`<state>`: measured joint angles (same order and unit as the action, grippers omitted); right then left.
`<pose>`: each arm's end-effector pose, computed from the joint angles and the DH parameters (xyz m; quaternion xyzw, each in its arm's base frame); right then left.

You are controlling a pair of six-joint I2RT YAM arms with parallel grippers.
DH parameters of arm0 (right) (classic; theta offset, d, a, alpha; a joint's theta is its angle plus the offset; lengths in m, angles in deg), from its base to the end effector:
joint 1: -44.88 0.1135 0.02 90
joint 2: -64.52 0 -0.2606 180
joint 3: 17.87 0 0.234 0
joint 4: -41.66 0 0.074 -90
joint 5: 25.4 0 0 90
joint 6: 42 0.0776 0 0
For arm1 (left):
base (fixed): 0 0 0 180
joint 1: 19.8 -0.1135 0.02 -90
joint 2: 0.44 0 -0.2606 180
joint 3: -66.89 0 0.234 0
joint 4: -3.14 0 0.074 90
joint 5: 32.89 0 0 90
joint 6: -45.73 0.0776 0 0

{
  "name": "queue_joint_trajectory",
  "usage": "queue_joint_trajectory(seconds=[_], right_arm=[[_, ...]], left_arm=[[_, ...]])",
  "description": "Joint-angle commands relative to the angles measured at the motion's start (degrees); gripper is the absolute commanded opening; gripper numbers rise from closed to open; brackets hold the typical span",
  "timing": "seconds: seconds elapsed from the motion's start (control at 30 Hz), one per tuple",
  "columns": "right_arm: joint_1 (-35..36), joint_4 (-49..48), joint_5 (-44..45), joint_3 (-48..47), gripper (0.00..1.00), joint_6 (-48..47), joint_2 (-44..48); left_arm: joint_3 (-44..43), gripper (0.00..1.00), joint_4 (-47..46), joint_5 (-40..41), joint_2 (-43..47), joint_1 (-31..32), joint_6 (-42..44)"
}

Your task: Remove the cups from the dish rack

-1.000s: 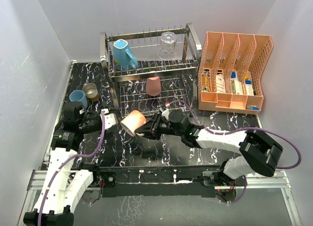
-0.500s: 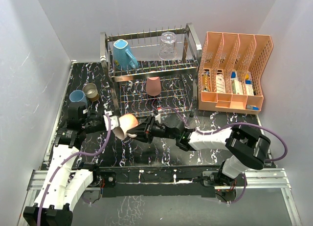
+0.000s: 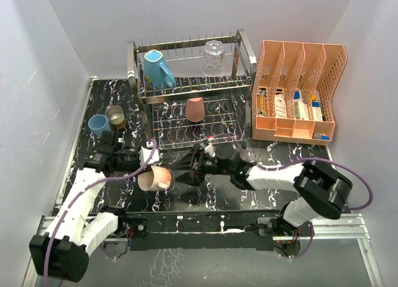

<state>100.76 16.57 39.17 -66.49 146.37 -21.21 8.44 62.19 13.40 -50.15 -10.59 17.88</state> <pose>0.1565 0.2903 0.2022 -0.1457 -0.7568 -0.6364 0.0300 0.1551 -0.0795 0.2477 0.6118 0.6354 -0.1730 0.4381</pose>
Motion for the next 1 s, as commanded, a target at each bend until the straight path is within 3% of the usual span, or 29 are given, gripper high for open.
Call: queue_joint_trajectory(seconds=[0.0, 0.07, 0.27, 0.4, 0.53, 0.57, 0.63, 0.67, 0.7, 0.87, 0.97], right_arm=[[-8.0, 21.1, 5.8, -3.5, 0.7, -18.0, 8.6], [-10.8, 30.1, 8.7, -5.3, 0.73, -24.1, 11.0], [-17.8, 44.6, 16.2, -10.6, 0.74, -37.5, 14.9], [-18.5, 51.3, 22.9, -15.7, 0.75, -45.6, 14.3], [-18.5, 54.4, 28.4, -18.3, 0.75, -49.6, 14.5], [-18.5, 54.0, 29.7, -18.4, 0.75, -50.6, 14.5], [-18.4, 53.2, 32.2, -19.3, 0.75, -53.2, 13.5], [-18.3, 52.7, 33.3, -19.9, 0.75, -54.4, 12.7], [-18.1, 52.1, 35.1, -20.6, 0.76, -55.8, 11.8], [-14.6, 40.7, 44.7, -20.8, 0.82, -66.5, 8.2], [-13.7, 30.4, 46.2, -19.4, 0.89, -73.6, 5.6]], left_arm=[[-3.1, 0.0, 10.5, 6.2, -5.0, 3.9, 1.4], [-4.3, 0.0, 10.6, 8.6, -7.6, 5.3, 0.0], [-5.4, 0.0, 5.0, 18.9, -14.3, 13.7, -9.8], [-6.0, 0.0, 1.1, 29.1, -19.8, 19.0, -15.9], [-6.3, 0.01, -0.3, 32.1, -21.6, 20.3, -17.5], [-6.5, 0.09, -0.2, 32.3, -21.6, 20.5, -17.3], [-7.3, 0.34, 1.5, 31.7, -22.0, 20.6, -16.8], [-8.2, 0.54, 2.7, 31.0, -22.5, 20.6, -16.9], [-9.2, 0.62, 3.8, 30.2, -23.0, 20.6, -17.4], [-15.3, 0.94, 11.6, 22.7, -21.4, 20.5, -18.2], [-17.0, 0.97, 16.5, 19.3, -18.4, 20.5, -16.0]])
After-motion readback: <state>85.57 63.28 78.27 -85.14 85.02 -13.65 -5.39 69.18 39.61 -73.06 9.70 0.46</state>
